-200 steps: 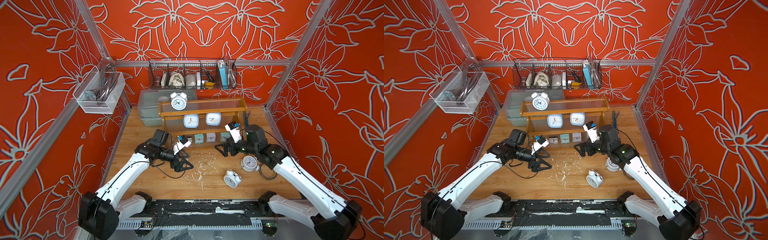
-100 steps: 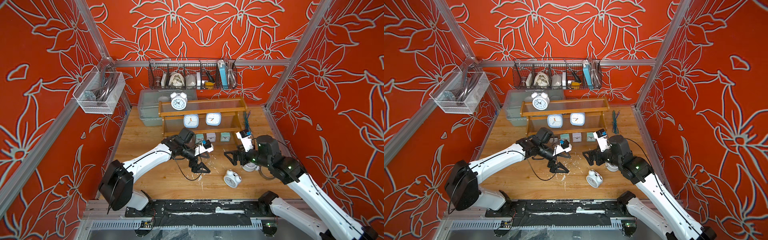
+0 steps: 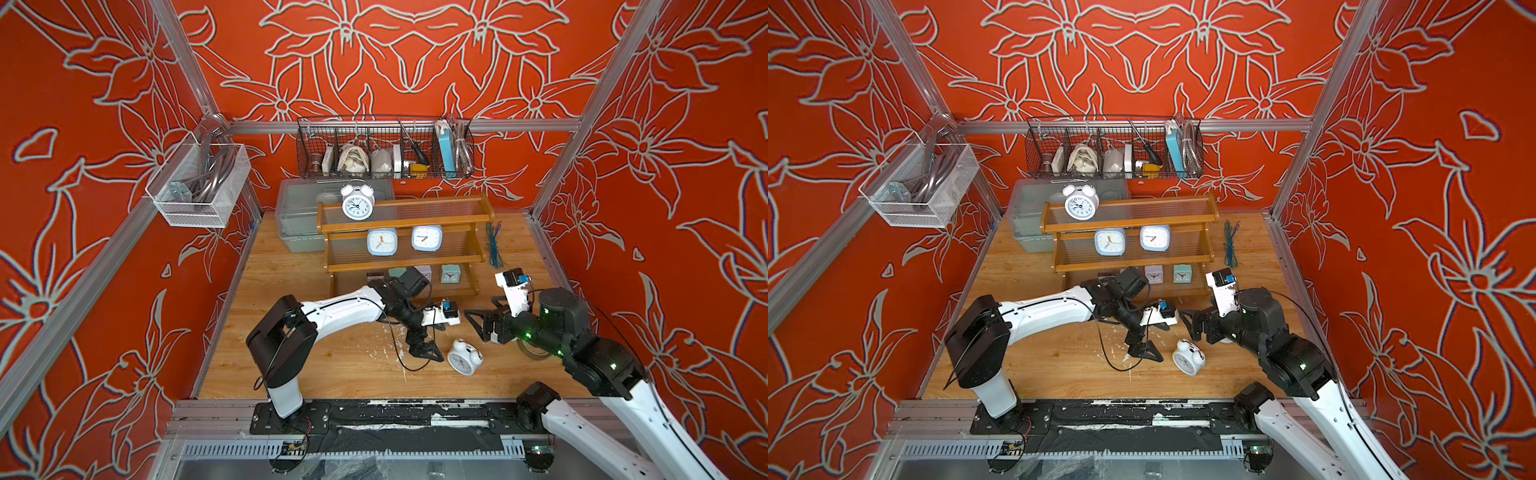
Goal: Place the alarm clocks on the shelf by style
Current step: Pick up the alarm from the center of the board.
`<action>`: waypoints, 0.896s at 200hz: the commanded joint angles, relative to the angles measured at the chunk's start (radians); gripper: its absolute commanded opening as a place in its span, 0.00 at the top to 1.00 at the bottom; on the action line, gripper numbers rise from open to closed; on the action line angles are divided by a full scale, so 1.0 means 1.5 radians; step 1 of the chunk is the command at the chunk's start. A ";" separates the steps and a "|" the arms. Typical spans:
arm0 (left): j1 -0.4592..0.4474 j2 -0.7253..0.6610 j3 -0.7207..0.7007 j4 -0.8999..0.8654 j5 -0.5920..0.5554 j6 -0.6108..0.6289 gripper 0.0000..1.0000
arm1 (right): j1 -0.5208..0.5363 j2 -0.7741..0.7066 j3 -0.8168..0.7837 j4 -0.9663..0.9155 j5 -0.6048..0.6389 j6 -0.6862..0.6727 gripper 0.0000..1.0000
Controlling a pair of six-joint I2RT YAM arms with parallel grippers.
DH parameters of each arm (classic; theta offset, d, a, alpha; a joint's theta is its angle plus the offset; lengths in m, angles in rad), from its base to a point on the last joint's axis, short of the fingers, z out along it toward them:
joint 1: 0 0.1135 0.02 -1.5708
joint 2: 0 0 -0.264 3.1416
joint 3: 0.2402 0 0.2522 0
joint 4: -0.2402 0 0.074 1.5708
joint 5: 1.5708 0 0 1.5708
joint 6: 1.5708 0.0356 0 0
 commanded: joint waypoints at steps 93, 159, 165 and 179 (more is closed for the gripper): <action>-0.051 0.155 0.156 -0.081 -0.047 0.014 0.02 | 0.003 -0.053 -0.025 -0.016 0.015 0.015 0.00; -0.065 0.208 0.204 -0.127 -0.033 0.015 0.18 | 0.003 -0.069 -0.047 -0.017 0.019 0.019 0.00; -0.065 0.209 0.204 -0.128 -0.033 0.016 0.19 | 0.003 -0.071 -0.050 -0.013 0.018 0.020 0.00; -0.065 0.209 0.204 -0.131 -0.031 0.017 0.22 | 0.003 -0.071 -0.057 -0.007 0.017 0.021 0.00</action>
